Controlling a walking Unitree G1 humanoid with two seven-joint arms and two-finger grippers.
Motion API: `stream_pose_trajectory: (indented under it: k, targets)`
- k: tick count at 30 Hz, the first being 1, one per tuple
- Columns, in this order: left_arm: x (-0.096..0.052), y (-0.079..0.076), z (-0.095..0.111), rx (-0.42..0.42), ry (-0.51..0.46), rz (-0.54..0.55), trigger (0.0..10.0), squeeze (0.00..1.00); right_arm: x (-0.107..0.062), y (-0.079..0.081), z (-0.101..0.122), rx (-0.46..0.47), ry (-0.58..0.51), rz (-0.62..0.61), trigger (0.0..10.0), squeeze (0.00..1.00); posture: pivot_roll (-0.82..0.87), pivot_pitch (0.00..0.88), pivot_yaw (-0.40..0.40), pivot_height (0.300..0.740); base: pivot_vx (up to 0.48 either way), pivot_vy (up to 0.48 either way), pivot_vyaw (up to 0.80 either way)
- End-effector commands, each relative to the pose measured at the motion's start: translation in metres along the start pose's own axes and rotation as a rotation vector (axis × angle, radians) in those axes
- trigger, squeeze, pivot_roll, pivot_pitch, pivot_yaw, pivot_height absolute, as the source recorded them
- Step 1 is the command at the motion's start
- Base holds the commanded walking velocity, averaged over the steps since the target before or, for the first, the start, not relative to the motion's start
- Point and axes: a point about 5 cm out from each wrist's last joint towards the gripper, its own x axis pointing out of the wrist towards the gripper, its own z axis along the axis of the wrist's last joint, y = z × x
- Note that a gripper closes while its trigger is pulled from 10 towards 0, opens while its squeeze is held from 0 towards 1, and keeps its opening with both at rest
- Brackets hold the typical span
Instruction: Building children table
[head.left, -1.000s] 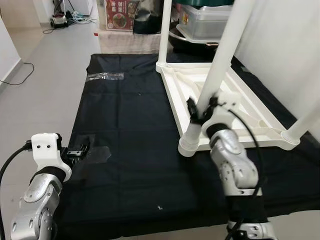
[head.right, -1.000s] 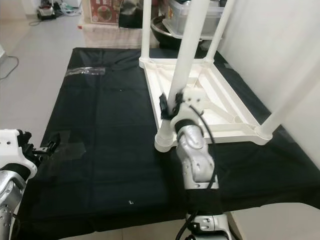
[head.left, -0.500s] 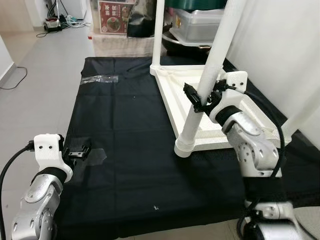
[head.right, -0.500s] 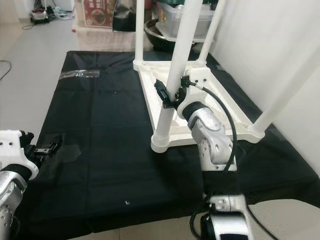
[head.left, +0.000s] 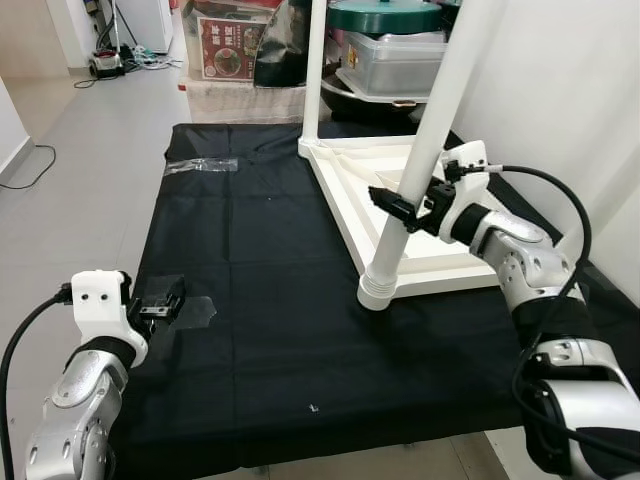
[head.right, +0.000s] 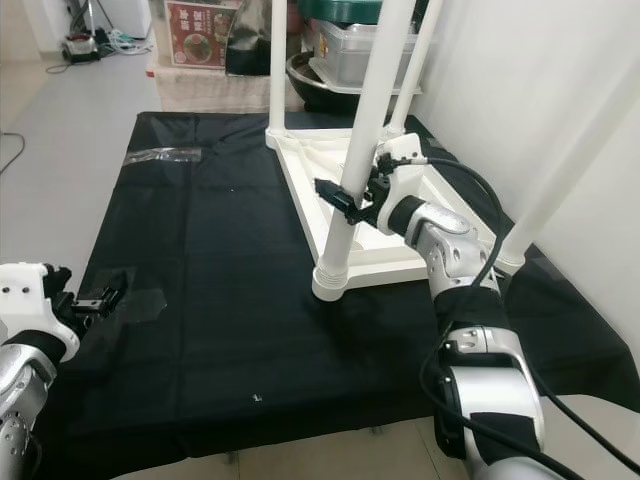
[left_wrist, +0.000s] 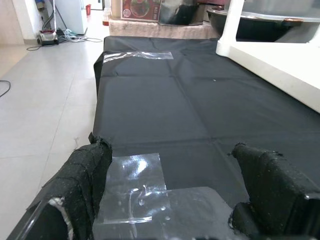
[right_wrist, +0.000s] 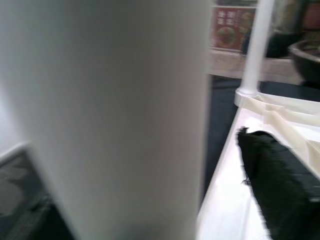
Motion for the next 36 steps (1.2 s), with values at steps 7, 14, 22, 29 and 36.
stream_pose_trajectory:
  k: [7,14,22,29,36]
  targets:
    - [-0.002,-0.001,-0.001,0.018,-0.002,-0.008,10.0,0.00,-0.005,-0.008,-0.007,0.039,-0.019,0.093,0.0,0.00,0.07,0.000,-0.084,0.740,0.000,0.000,0.00]
    - [-0.002,-0.003,-0.001,0.018,-0.003,-0.015,10.0,0.00,-0.002,-0.017,-0.022,0.056,0.022,-0.220,0.0,0.00,0.07,0.000,-0.088,0.740,0.000,0.000,0.00]
    - [-0.006,-0.002,-0.002,0.014,0.002,0.003,10.0,0.00,0.000,0.047,-0.068,0.168,0.221,-0.774,0.0,0.00,0.08,0.000,-0.080,0.740,0.000,0.000,0.00]
    - [-0.002,-0.003,-0.001,0.004,-0.006,0.000,10.0,0.00,0.028,0.078,-0.065,0.201,0.228,-0.713,0.0,0.00,0.07,0.000,-0.089,0.740,0.000,0.000,0.00]
    - [-0.001,-0.005,-0.001,-0.004,-0.010,-0.002,10.0,0.00,0.029,0.074,-0.041,0.156,0.173,-0.622,10.0,1.00,0.06,0.000,-0.093,0.740,0.000,0.000,0.00]
